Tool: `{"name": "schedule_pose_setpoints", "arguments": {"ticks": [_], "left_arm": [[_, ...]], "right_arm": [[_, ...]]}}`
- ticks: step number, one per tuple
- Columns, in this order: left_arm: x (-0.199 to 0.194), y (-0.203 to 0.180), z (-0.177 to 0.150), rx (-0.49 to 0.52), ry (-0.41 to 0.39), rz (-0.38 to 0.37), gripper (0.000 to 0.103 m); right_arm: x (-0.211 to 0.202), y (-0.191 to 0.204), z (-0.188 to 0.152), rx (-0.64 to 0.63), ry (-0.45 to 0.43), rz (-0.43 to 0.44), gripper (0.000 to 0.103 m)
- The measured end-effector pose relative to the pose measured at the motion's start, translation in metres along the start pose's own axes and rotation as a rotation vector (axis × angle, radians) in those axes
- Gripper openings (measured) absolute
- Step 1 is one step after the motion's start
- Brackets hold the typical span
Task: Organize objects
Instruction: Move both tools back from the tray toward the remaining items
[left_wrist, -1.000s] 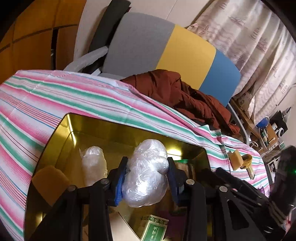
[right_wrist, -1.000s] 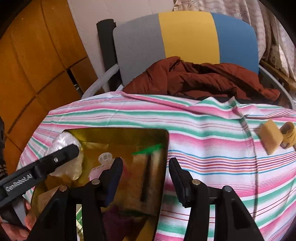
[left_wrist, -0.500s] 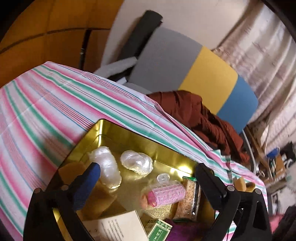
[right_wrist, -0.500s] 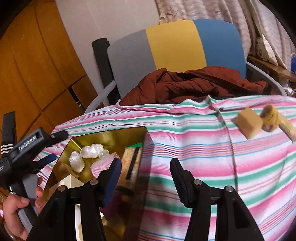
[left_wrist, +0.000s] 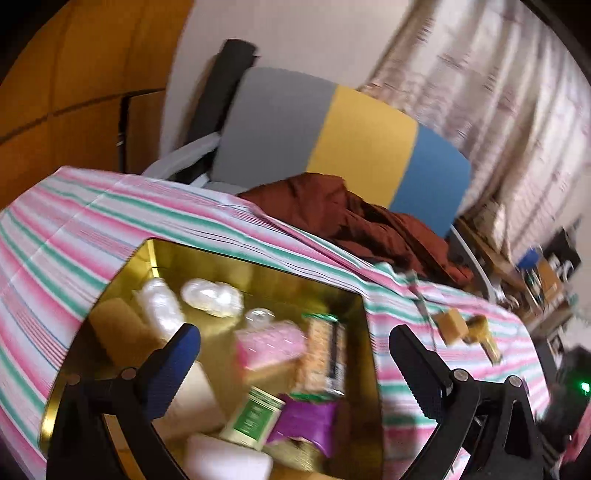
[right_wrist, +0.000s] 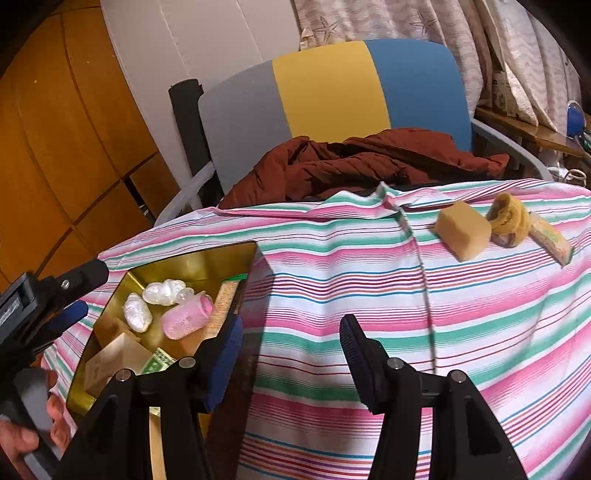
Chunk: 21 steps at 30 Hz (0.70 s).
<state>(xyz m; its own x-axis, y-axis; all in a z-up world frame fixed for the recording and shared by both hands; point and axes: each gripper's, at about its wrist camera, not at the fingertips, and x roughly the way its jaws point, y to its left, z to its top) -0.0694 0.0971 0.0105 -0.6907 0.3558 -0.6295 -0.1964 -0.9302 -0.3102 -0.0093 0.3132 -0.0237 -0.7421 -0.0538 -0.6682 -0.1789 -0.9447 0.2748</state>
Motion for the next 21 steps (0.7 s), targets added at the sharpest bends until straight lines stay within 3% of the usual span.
{"name": "schedule_pose_setpoints", "arguments": {"ticks": [11, 21], "left_arm": [[-0.001, -0.075, -0.035, 0.218, 0.057, -0.119, 0.103], [0.025, -0.131, -0.075, 0.335, 0.211, -0.194, 0.103]], "right_arm": [[-0.017, -0.049, -0.007, 0.061, -0.020, -0.092, 0.055], [-0.029, -0.154, -0.030, 0.143, 0.037, -0.293, 0.058]]}}
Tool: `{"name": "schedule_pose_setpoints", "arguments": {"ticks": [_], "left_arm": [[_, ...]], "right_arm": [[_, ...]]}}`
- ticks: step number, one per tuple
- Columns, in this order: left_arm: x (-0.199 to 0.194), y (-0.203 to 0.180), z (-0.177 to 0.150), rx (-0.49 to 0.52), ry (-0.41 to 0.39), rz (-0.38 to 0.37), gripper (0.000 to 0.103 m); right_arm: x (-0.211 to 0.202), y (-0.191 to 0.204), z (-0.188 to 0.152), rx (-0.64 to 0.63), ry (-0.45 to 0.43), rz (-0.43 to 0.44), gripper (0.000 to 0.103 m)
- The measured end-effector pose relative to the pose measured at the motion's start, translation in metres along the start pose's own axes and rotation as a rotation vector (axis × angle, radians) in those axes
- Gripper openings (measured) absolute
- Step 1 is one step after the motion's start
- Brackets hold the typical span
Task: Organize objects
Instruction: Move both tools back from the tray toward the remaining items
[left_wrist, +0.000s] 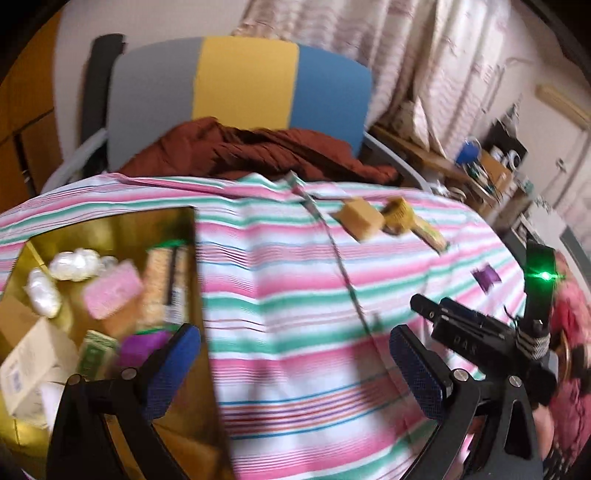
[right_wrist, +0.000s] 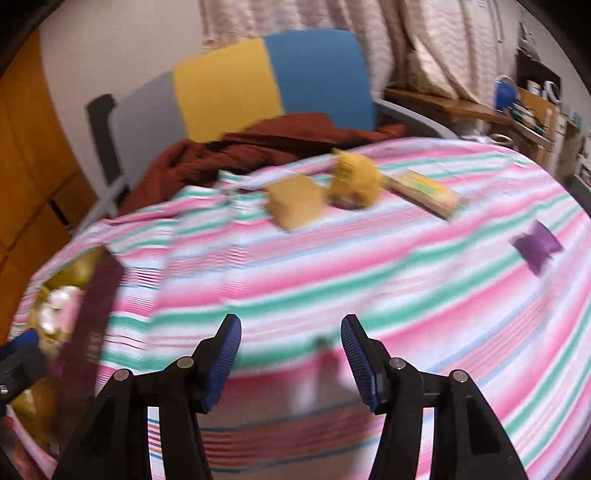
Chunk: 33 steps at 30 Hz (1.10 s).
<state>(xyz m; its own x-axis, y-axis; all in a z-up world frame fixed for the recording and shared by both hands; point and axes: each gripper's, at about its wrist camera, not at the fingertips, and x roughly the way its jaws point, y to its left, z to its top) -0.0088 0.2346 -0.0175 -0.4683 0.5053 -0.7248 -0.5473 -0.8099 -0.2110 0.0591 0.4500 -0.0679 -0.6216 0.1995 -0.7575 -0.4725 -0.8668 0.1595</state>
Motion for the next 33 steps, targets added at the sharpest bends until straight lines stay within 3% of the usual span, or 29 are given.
{"name": "schedule_pose_setpoints", "arguments": {"ticks": [3, 8, 12, 24, 33], "left_arm": [[0.015, -0.020, -0.004, 0.049, 0.039, -0.019, 0.103], [0.042, -0.041, -0.011, 0.075, 0.115, -0.048, 0.103], [0.054, -0.049, -0.019, 0.082, 0.157, -0.054, 0.103], [0.067, -0.068, -0.023, 0.122, 0.189, -0.057, 0.103], [0.071, -0.081, -0.021, 0.142, 0.200, -0.073, 0.103]], "right_arm": [[0.002, -0.031, -0.003, 0.028, 0.009, -0.043, 0.059], [0.003, -0.080, 0.002, 0.047, -0.001, -0.147, 0.072], [0.002, -0.110, 0.008, 0.067, -0.007, -0.214, 0.073], [0.002, -0.151, 0.033, 0.062, -0.047, -0.312, 0.073], [0.009, -0.191, 0.058, 0.052, -0.077, -0.378, 0.079]]}}
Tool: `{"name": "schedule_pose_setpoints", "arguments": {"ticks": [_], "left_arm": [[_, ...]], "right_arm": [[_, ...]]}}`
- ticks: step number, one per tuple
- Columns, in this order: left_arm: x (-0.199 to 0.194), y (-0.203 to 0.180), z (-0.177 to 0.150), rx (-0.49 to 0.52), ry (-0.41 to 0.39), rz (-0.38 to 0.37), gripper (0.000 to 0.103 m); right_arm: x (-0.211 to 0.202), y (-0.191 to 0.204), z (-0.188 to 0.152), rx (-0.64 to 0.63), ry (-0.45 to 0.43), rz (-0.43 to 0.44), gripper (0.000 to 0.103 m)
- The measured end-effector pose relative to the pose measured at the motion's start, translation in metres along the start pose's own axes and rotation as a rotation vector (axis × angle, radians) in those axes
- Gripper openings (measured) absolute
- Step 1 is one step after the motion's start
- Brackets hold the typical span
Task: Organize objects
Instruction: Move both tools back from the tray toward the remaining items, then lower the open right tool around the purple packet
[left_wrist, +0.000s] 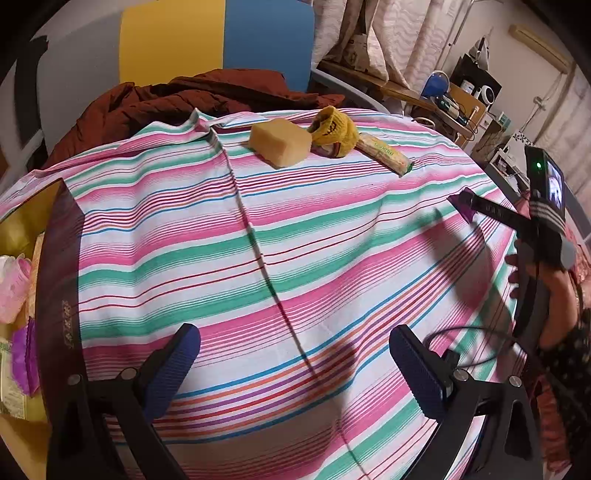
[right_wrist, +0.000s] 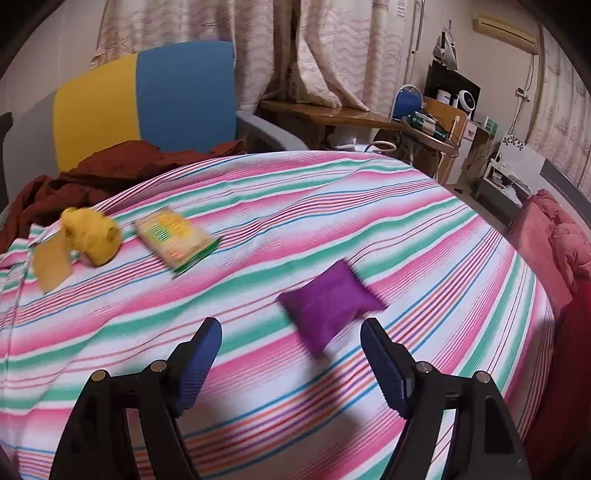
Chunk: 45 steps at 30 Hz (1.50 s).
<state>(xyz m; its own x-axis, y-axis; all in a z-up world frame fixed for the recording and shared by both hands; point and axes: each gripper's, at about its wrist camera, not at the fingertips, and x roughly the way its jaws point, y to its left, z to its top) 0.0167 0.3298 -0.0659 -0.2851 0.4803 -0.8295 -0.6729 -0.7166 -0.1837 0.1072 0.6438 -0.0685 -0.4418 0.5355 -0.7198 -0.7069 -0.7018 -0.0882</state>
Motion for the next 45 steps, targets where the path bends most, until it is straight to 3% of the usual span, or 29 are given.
{"name": "schedule_pose_setpoints", "arguments": {"ticks": [6, 9, 13, 19, 27, 32, 34, 38, 42, 43, 45], "left_arm": [[0.005, -0.004, 0.004, 0.005, 0.011, 0.000, 0.103], [0.006, -0.006, 0.008, 0.015, 0.009, 0.007, 0.103], [0.011, -0.010, 0.016, 0.028, 0.003, 0.015, 0.103], [0.021, -0.008, 0.035, -0.001, -0.002, 0.022, 0.103], [0.045, 0.003, 0.076, -0.075, -0.009, 0.064, 0.103], [0.054, 0.014, 0.093, -0.139, -0.006, 0.079, 0.103], [0.056, 0.019, 0.097, -0.160, -0.002, 0.079, 0.103], [0.062, 0.024, 0.107, -0.181, -0.005, 0.101, 0.103], [0.071, 0.026, 0.121, -0.193, -0.003, 0.121, 0.103], [0.074, 0.026, 0.125, -0.195, 0.001, 0.127, 0.103], [0.080, 0.026, 0.133, -0.202, 0.003, 0.133, 0.103]], "right_arm": [[0.031, -0.011, 0.012, -0.023, 0.031, -0.017, 0.079], [0.042, -0.017, 0.008, -0.002, 0.055, 0.015, 0.079], [0.049, -0.026, 0.004, 0.050, 0.073, 0.044, 0.060], [0.049, -0.040, 0.000, 0.122, 0.066, 0.073, 0.048], [0.046, -0.031, 0.000, 0.089, 0.059, 0.073, 0.050], [0.043, -0.032, 0.000, 0.093, 0.062, 0.167, 0.077], [0.037, -0.031, 0.001, 0.090, 0.052, 0.205, 0.080], [0.032, -0.029, 0.006, 0.073, 0.022, 0.225, 0.080], [0.045, -0.026, 0.009, 0.095, 0.062, 0.191, 0.080], [0.046, -0.030, 0.008, 0.117, 0.064, 0.201, 0.079], [0.049, -0.036, 0.007, 0.172, 0.065, 0.213, 0.066]]}}
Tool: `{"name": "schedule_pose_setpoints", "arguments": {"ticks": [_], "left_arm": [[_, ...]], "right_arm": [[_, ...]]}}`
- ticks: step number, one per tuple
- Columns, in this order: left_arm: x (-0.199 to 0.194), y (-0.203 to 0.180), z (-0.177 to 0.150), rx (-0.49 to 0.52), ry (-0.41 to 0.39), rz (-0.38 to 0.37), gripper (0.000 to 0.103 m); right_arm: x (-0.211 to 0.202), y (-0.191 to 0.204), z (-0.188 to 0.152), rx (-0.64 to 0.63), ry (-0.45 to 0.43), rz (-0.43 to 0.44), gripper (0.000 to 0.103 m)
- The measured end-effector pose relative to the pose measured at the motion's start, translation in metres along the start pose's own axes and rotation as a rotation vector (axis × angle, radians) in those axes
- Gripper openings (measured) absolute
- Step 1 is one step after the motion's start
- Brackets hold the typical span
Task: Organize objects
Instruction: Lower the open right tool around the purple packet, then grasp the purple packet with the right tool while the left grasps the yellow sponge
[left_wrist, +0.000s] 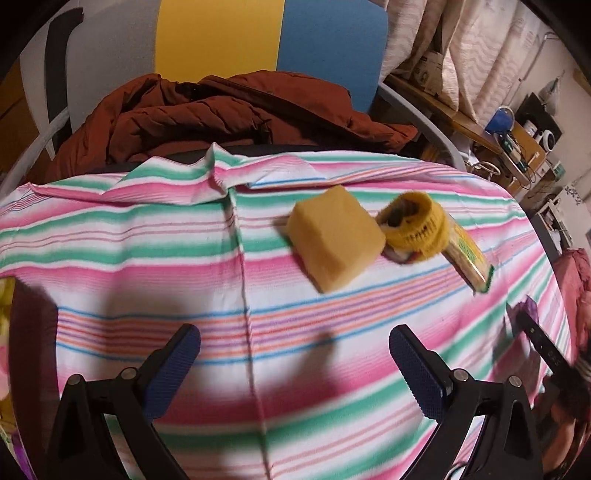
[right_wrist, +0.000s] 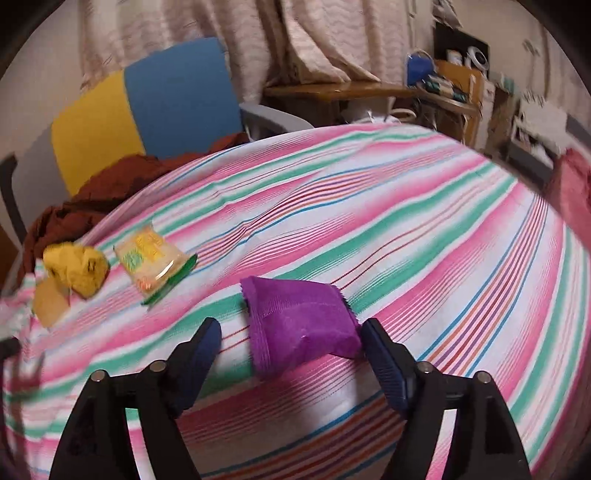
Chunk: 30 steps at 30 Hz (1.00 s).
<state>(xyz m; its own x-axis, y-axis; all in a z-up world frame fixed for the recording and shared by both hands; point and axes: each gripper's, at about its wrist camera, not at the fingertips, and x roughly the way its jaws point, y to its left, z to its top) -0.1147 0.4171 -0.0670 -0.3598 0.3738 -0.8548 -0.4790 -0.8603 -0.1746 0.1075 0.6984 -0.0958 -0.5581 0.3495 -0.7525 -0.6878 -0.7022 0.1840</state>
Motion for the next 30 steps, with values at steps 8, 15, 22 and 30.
{"name": "schedule_pose_setpoints", "arguments": {"ticks": [8, 15, 22, 30], "left_arm": [[0.029, -0.018, 0.032, -0.008, 0.002, 0.037, 0.103], [0.056, -0.031, 0.044, 0.029, -0.027, 0.107, 0.101], [0.066, -0.044, 0.029, 0.157, -0.135, 0.113, 0.069], [0.055, -0.030, 0.022, 0.143, -0.172, 0.013, 0.060]], "right_arm": [[-0.001, -0.002, -0.005, 0.021, -0.024, -0.046, 0.044], [0.000, -0.006, -0.004, 0.040, -0.038, -0.037, 0.035], [0.000, 0.001, -0.005, 0.011, -0.039, -0.058, 0.041], [-0.021, -0.008, -0.005, 0.080, -0.094, 0.092, 0.071]]}}
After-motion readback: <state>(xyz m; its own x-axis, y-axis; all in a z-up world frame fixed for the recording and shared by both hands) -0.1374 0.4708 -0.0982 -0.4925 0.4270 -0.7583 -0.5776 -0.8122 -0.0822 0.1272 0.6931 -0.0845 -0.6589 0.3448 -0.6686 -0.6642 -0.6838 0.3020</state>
